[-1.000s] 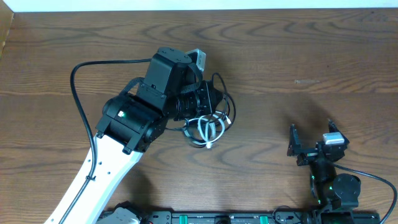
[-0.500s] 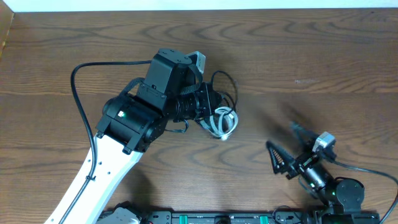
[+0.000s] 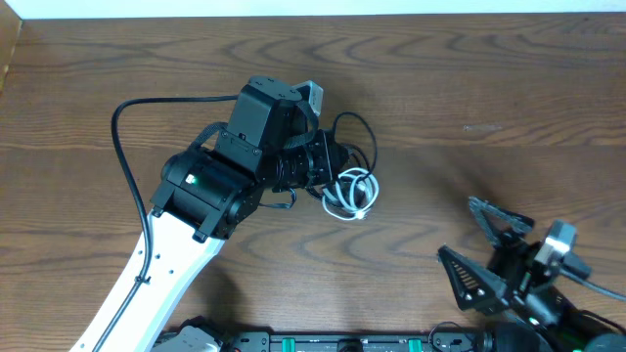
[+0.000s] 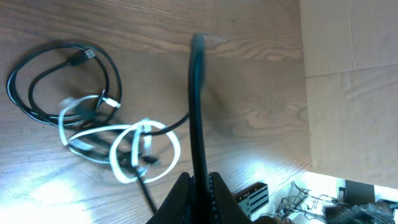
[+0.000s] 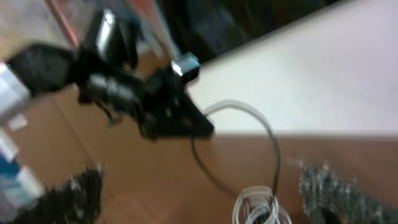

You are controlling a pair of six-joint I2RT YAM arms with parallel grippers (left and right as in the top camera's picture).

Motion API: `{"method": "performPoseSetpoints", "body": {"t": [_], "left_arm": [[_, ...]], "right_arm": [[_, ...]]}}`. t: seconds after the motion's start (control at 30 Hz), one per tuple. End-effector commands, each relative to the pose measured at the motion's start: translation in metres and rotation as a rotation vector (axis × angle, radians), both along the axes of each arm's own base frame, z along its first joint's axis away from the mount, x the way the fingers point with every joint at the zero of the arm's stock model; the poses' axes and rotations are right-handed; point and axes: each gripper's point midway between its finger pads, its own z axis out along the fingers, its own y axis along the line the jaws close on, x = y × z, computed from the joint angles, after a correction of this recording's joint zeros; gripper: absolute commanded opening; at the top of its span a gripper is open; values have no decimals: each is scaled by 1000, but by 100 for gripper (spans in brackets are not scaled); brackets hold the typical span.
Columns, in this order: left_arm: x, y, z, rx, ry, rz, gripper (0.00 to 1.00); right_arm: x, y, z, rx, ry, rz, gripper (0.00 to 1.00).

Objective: Untangle cables
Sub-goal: 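Move the right gripper toward the bundle and grasp the white cable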

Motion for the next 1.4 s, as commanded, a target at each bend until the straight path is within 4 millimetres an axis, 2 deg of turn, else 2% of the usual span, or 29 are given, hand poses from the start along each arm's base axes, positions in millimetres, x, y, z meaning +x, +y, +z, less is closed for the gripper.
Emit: {"method": "performPoseSetpoints", "body": {"t": [0.0, 0.13, 0.3, 0.5, 0.67, 0.77, 0.9, 1.2, 1.37], "left_arm": [[-3, -1, 9, -18, -21, -16, 8], [-4, -1, 8, -14, -14, -15, 8], [-3, -1, 8, -14, -16, -15, 8], [-3, -1, 8, -23, 0, 0, 8], [-3, -2, 8, -87, 105, 105, 8], [-6, -10, 16, -135, 109, 70, 8], [-14, -21, 25, -194, 125, 2, 8], [-22, -28, 31, -248, 172, -27, 7], [-20, -37, 42, -279, 124, -58, 8]], "right_arm": [[-11, -1, 32, -186, -94, -57, 99], [-4, -10, 36, -282, 71, -111, 99], [6, -10, 8, -354, 350, -47, 99], [6, 8, -15, -248, 597, 165, 99], [19, 9, -35, -251, 658, 204, 99], [28, 3, -49, -263, 713, 173, 92], [41, -8, -68, -282, 800, 90, 90], [66, -10, -78, -258, 853, 90, 89], [71, 7, -83, -259, 877, 179, 85]]}}
